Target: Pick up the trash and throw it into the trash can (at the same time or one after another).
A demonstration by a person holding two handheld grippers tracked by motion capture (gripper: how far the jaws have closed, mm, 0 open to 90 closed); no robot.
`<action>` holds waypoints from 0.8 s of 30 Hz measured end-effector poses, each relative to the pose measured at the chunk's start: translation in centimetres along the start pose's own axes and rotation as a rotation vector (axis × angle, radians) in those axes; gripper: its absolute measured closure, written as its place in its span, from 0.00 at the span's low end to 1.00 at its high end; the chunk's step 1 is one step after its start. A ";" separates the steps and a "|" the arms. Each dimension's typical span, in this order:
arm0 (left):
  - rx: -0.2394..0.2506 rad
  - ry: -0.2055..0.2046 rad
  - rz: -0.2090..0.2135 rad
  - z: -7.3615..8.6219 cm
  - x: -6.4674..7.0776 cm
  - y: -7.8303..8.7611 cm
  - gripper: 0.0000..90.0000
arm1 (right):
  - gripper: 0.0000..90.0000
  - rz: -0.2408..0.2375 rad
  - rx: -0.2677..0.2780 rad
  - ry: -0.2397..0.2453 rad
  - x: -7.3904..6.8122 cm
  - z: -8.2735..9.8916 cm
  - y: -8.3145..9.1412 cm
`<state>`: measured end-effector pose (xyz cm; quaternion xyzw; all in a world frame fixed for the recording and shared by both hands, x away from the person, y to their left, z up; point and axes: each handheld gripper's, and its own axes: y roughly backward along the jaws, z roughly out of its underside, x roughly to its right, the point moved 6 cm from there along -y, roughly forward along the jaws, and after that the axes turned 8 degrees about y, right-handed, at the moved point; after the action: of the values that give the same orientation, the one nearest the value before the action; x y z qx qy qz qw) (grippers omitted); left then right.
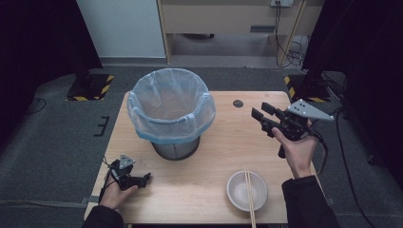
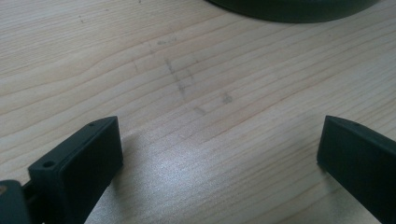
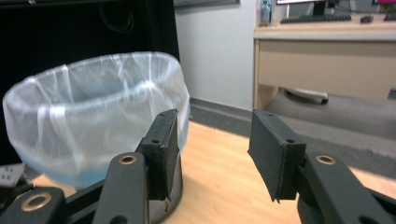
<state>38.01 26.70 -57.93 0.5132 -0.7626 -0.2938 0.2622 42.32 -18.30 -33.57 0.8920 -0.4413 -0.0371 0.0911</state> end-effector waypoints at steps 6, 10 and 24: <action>0.000 0.000 0.000 0.0 0.0 0.0 0.00 | 0.58 0.005 -0.060 -0.006 -0.3 4.1 1.6; 0.000 0.000 0.000 0.0 0.0 0.0 0.00 | 0.60 -0.006 -0.108 -0.018 -0.6 6.7 2.1; 0.000 -0.001 0.001 0.0 0.0 0.0 0.00 | 0.70 -0.065 -0.304 -0.065 -2.2 13.9 2.7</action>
<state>37.99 26.66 -57.94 0.5127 -0.7630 -0.2937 0.2620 36.79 -19.93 -46.66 0.8801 -0.4041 -0.1353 0.2094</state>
